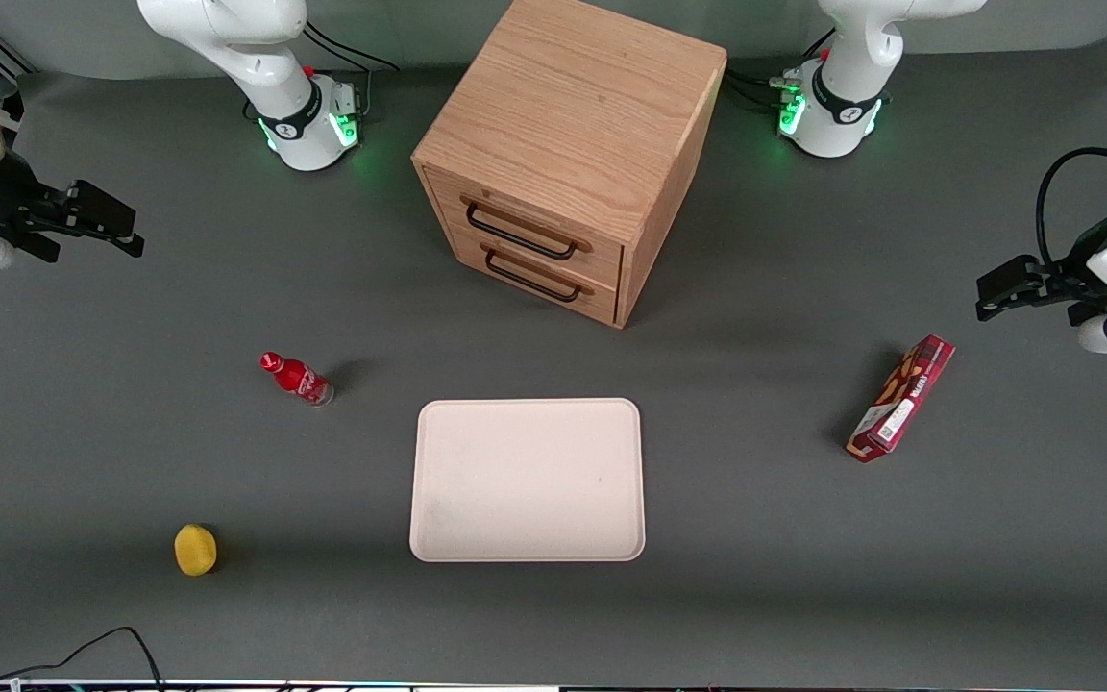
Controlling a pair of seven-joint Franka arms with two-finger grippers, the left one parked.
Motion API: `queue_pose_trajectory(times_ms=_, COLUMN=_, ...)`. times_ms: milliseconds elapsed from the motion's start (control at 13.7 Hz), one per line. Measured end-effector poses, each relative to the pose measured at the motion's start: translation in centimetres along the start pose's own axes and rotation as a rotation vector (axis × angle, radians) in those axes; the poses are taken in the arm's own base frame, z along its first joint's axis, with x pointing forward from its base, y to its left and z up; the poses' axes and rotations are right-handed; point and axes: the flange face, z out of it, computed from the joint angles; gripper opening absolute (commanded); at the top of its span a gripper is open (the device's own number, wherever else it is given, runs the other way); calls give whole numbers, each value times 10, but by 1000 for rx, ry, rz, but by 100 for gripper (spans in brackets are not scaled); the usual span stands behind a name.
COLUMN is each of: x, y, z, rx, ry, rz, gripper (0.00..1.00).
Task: Open upper drawer
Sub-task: 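Lift the right gripper from its rest pose toward the cabinet, then move the open right gripper to the upper drawer's black handle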
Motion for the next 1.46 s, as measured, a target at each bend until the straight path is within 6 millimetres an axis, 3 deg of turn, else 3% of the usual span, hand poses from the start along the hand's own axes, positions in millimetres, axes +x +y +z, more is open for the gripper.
queue_pose_trajectory(times_ms=659, x=1, y=-4, z=1, rx=5, ry=-1, rz=-8, gripper=100)
queue_pose_trajectory(times_ms=878, x=2, y=-26, z=3, rx=14, ry=-5, rz=-48, gripper=100)
queue_pose_trajectory(times_ms=1098, x=3, y=-65, z=9, rx=52, ry=-20, rz=-120, gripper=100)
queue_pose_trajectory(times_ms=1317, x=3, y=-75, z=8, rx=97, ry=-22, rz=-173, gripper=100)
queue_pose_trajectory(times_ms=1463, x=4, y=-75, z=8, rx=110, ry=-17, rz=-299, gripper=100)
